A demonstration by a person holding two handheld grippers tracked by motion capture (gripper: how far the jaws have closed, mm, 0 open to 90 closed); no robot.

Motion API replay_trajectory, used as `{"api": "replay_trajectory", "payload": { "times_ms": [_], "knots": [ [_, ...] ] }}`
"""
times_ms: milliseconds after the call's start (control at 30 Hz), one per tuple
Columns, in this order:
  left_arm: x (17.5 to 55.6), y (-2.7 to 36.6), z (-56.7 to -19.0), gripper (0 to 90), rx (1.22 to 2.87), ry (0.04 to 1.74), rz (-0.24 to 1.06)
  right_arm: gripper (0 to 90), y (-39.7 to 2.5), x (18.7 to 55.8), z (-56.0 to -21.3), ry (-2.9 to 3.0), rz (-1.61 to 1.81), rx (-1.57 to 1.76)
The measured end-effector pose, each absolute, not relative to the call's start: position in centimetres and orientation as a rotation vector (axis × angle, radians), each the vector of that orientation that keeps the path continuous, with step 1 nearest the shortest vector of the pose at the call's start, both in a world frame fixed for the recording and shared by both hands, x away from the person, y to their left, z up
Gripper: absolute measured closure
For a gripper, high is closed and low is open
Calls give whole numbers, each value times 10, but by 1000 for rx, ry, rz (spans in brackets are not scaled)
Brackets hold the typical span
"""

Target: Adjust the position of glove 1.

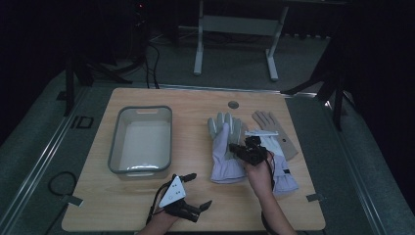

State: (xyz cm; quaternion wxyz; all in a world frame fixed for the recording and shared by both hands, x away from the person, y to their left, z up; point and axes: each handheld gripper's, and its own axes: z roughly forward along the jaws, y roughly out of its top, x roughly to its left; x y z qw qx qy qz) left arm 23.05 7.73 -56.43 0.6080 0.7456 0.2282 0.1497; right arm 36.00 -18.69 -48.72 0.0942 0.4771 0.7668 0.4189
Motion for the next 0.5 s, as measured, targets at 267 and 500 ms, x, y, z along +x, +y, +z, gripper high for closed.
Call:
{"api": "replay_trajectory", "payload": {
  "times_ms": [267,500],
  "knots": [
    [231,77,-564,0,1720,526,344,888,-174,376,-511,2314,1183,1411],
    [231,78,-564,0,1719,527,340,871,-172,392,-533,2367,1090,1405]
  ]
}}
